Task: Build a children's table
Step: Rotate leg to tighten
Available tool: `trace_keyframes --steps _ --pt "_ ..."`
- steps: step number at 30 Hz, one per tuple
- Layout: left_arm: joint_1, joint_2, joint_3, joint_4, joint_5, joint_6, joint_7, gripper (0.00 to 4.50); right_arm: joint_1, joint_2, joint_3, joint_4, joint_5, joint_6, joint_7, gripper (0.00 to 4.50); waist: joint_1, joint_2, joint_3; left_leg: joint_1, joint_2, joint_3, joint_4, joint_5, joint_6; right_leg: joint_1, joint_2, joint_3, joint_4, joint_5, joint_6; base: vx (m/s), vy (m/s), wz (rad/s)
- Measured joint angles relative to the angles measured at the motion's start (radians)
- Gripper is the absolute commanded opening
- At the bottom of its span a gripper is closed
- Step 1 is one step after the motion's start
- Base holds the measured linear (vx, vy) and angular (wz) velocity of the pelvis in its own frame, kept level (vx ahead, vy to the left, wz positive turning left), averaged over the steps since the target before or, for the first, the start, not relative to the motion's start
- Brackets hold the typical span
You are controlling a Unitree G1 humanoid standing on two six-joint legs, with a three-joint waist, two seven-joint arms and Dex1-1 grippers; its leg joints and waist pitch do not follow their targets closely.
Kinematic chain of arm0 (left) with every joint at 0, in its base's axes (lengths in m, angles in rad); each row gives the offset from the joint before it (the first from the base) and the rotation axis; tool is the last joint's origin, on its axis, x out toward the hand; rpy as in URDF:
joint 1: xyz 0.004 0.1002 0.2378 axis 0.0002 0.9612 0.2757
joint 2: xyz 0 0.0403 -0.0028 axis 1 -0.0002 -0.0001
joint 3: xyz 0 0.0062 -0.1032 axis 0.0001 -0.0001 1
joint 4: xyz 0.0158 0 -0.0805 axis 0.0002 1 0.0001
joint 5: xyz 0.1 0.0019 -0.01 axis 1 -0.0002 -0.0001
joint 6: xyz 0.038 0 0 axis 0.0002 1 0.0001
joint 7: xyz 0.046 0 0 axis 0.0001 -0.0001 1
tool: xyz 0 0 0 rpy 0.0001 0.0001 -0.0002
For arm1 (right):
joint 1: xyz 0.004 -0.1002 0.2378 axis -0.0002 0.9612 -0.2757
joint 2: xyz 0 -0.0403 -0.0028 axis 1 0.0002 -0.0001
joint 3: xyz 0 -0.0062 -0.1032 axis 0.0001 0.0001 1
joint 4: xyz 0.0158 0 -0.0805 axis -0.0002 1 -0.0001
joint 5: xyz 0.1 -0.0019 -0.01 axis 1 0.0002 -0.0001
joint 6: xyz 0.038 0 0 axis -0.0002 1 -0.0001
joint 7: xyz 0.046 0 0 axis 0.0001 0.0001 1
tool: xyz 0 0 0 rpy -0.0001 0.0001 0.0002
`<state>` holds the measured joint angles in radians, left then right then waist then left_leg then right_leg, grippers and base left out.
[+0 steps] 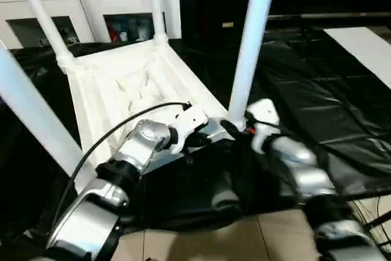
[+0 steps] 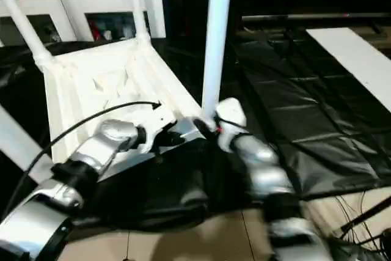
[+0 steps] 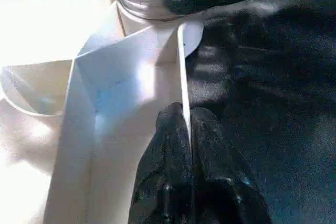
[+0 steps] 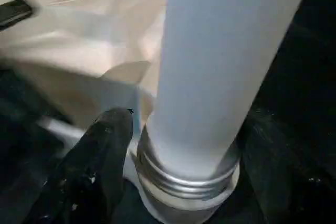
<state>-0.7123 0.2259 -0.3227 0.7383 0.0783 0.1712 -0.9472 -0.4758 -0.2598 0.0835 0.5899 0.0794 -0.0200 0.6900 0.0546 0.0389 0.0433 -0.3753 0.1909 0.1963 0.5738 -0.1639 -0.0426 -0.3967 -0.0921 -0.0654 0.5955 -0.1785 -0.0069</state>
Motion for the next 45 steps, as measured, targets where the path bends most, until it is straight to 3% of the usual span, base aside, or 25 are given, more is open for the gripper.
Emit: trace_keyframes --steps 9,18,25,26,30,45 --pt "0.072 0.090 -0.041 -0.158 -0.041 0.008 -0.223 0.00 0.011 -0.093 0.052 0.000 0.049 0.003 0.318 3.26 0.046 0.004 0.002 -0.012 0.001 0.001 0.002 -0.001 0.003 -0.008 -0.001 -0.002 -0.001 -0.002 0.002 0.000 0.000 0.00" --pt "0.088 0.118 -0.055 -0.197 -0.047 0.031 -0.285 0.00 0.008 -0.149 0.096 0.003 0.044 -0.034 0.455 3.26 0.045 0.003 0.002 -0.010 0.001 0.002 0.006 -0.002 0.001 -0.005 -0.001 0.000 0.001 -0.001 0.000 0.000 0.000 0.00" --pt "0.093 0.125 -0.055 -0.217 -0.047 0.048 -0.287 0.00 -0.009 -0.142 0.096 0.026 0.047 -0.045 0.473 3.26 0.039 0.003 0.002 -0.011 0.001 0.002 0.007 -0.002 0.001 -0.005 -0.001 0.000 0.001 -0.001 0.000 0.000 0.000 0.00" --pt "0.094 0.125 -0.055 -0.218 -0.047 0.049 -0.287 0.00 -0.009 -0.142 0.096 0.029 0.048 -0.050 0.474 2.98 0.039 0.003 0.002 -0.011 0.001 0.002 0.007 -0.002 0.001 -0.005 -0.001 0.000 0.001 -0.001 0.000 0.000 0.000 0.00" --pt "0.094 0.125 -0.054 -0.218 -0.047 0.051 -0.287 0.00 -0.010 -0.140 0.096 0.043 0.060 -0.060 0.476 2.78 0.038 0.003 0.002 -0.011 0.001 0.002 0.007 -0.002 0.001 -0.005 -0.001 0.000 0.001 -0.001 0.000 0.000 0.000 0.00" --pt "0.097 0.128 -0.050 -0.226 -0.047 0.061 -0.287 0.00 -0.015 -0.130 0.089 0.076 0.076 -0.082 0.485 2.74 0.036 0.003 0.002 -0.011 0.001 0.002 0.008 -0.002 0.002 -0.005 -0.001 -0.001 0.001 -0.001 0.000 0.000 0.000 0.00"
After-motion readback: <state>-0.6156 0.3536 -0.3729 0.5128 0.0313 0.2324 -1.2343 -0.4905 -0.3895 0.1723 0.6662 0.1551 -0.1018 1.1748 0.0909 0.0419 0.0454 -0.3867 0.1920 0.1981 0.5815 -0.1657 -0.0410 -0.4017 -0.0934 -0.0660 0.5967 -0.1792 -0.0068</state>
